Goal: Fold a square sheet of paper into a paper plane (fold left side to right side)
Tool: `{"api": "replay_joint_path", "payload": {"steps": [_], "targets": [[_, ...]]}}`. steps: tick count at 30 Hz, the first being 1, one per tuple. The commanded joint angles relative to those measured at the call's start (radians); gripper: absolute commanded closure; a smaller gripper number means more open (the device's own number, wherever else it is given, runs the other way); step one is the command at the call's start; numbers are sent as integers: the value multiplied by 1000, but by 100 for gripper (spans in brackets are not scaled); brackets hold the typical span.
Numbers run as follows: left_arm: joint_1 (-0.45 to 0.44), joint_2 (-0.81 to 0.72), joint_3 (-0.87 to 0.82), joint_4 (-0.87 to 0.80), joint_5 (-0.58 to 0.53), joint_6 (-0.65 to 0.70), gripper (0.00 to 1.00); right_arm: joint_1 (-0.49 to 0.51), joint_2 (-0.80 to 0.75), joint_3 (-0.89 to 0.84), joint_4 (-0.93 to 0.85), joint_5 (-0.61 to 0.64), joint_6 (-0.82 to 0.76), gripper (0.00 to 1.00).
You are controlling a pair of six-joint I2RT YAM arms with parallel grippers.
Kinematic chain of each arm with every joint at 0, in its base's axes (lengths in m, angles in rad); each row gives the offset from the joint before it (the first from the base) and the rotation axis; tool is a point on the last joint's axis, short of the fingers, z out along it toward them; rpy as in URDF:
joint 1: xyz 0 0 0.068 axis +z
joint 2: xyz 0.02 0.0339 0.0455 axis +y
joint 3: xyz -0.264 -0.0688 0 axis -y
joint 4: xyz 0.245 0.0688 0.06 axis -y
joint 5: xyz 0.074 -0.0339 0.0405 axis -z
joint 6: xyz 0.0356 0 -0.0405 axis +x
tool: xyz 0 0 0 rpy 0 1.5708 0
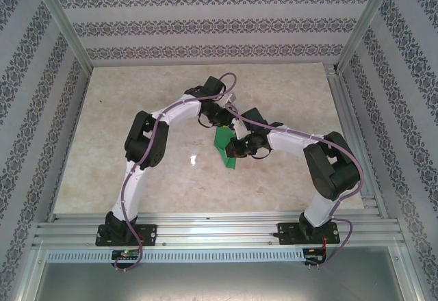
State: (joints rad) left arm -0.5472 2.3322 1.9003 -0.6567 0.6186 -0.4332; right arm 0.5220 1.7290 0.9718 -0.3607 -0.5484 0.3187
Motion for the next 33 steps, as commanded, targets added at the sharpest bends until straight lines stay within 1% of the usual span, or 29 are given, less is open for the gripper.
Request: {"api": "replay_joint_path", "payload": {"steps": [1,4,13,20,33], "targets": [[-17,42,42,-89,-33,54,72,13,-5,19,12,-1,-19,99],[-8,43,20,-75,-44,48,72,12,-12,18,16,-3,-16,99],[21,54,21,-134,-100,92,73,-10,-39,21,11,-16,-16,99],[29,53,19,-159,-119,119,73,-25,-39,41,-9,-30,-38,98],[32,56,8,-186,-165,137,73,-81,-26,58,-49,21,-87,98]]}}
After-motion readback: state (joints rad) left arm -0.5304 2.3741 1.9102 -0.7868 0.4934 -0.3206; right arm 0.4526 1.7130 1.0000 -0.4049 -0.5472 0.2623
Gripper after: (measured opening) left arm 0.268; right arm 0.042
